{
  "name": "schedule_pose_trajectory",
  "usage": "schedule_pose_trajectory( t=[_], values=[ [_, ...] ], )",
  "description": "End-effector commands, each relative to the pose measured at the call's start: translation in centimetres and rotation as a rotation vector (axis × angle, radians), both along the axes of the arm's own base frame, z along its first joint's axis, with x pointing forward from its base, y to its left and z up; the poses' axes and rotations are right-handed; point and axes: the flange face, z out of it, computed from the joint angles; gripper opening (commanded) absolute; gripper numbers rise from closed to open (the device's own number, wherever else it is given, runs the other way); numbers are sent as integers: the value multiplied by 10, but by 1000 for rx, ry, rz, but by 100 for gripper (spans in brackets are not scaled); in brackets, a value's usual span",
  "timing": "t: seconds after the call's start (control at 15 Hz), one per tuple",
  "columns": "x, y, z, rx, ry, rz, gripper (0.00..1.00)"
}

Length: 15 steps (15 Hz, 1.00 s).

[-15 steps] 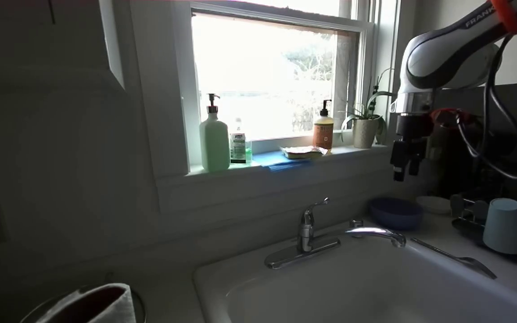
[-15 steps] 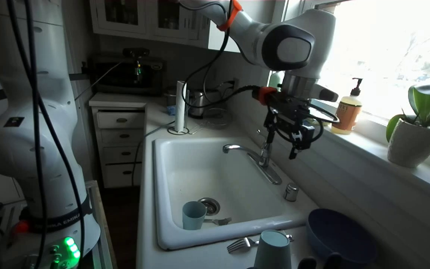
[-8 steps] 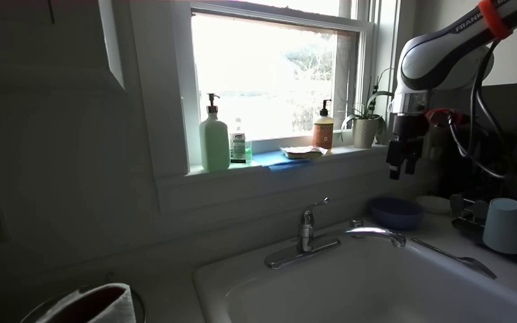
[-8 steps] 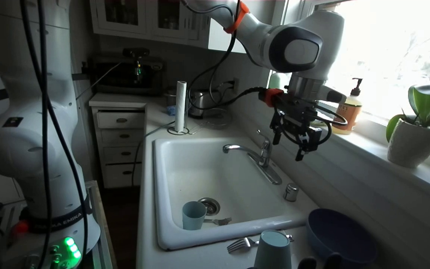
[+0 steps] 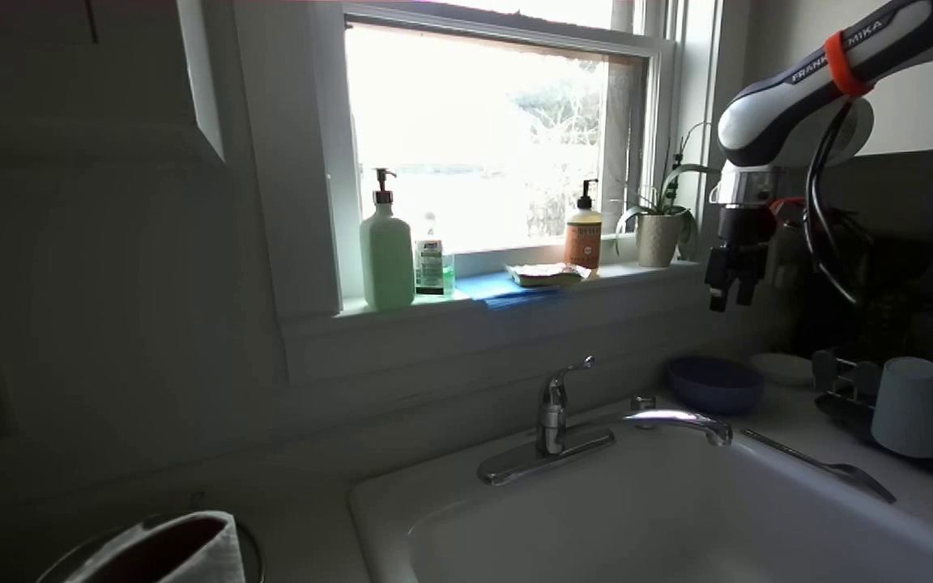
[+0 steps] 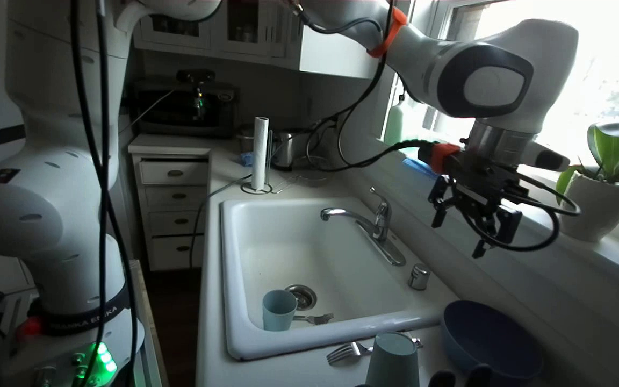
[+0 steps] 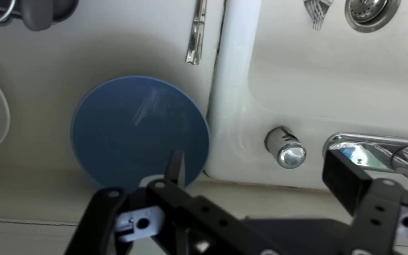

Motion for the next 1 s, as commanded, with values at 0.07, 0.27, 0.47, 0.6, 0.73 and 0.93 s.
schedule_pose_trajectory(
  t=[0.07,0.27,0.47,0.6,0.73,0.93],
  values=[
    [3,-68,-17,84,33,117,100],
    [4,-96,-29,78,26,134,100],
    [-4,-95,-33,53,40,116,100],
    [0,-95,-34,52,39,121,100],
    [3,-99,-39,65,37,132,100],
    [0,-116,-52,65,60,177,100]
  ],
)
